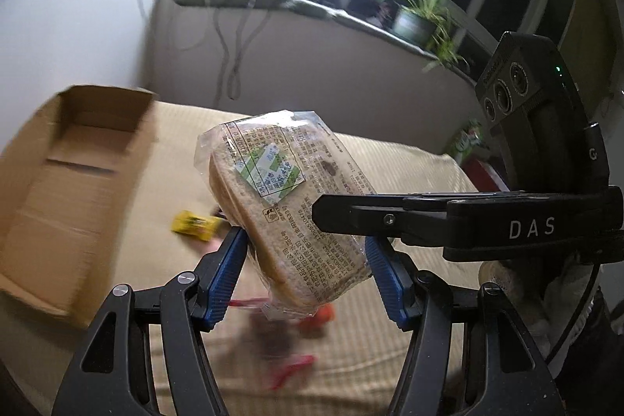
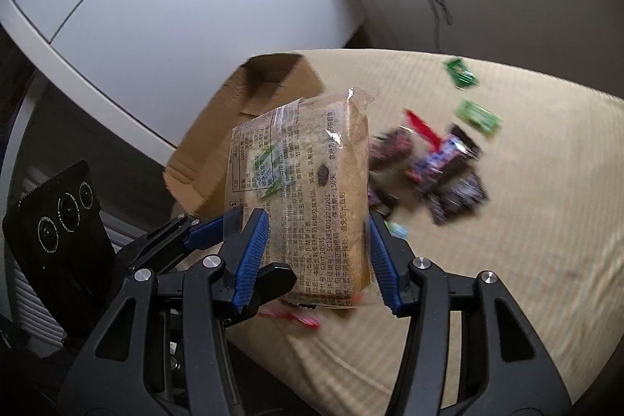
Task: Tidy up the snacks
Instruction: 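Carry the bread loaf into the cardboard box and open the left gripper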
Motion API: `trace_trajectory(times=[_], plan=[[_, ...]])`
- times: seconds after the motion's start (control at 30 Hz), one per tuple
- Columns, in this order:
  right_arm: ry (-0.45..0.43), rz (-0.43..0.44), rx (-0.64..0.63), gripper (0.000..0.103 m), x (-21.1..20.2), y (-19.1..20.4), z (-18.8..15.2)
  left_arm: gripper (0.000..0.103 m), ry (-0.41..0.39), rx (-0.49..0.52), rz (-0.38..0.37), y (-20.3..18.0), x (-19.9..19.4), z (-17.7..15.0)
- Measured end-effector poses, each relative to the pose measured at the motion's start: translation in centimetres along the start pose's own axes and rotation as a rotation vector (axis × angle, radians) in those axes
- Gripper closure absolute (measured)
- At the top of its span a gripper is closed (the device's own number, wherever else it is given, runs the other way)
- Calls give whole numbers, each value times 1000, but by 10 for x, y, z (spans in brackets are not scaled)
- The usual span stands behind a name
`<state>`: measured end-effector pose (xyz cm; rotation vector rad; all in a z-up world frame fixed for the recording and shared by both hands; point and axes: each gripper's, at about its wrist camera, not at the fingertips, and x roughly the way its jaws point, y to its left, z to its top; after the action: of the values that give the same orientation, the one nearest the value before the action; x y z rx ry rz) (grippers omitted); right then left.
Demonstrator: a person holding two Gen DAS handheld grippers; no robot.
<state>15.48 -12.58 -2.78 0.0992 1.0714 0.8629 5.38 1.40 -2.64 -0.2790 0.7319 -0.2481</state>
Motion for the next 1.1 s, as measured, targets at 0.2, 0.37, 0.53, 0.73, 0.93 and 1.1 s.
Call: trace_trajectory(times=[0.2, 0.37, 0.53, 0.73, 0.93, 1.1], plan=[[20, 46, -39, 49, 32, 32, 20, 42, -46, -51, 70, 42, -20, 8], [36, 88, -66, 49, 58, 57, 37, 42, -75, -81, 122, 71, -37, 11], [53, 113, -100, 49, 82, 80, 51, 42, -99, -112, 174, 94, -47, 13], [89, 131, -127, 49, 108, 96, 61, 42, -102, -151, 216, 120, -48, 14], [117, 136, -138, 49, 129, 102, 67, 41, -95, -175, 247, 140, -44, 13], [136, 136, -143, 49, 137, 105, 68, 42, -80, -178, 283, 150, -38, 11]])
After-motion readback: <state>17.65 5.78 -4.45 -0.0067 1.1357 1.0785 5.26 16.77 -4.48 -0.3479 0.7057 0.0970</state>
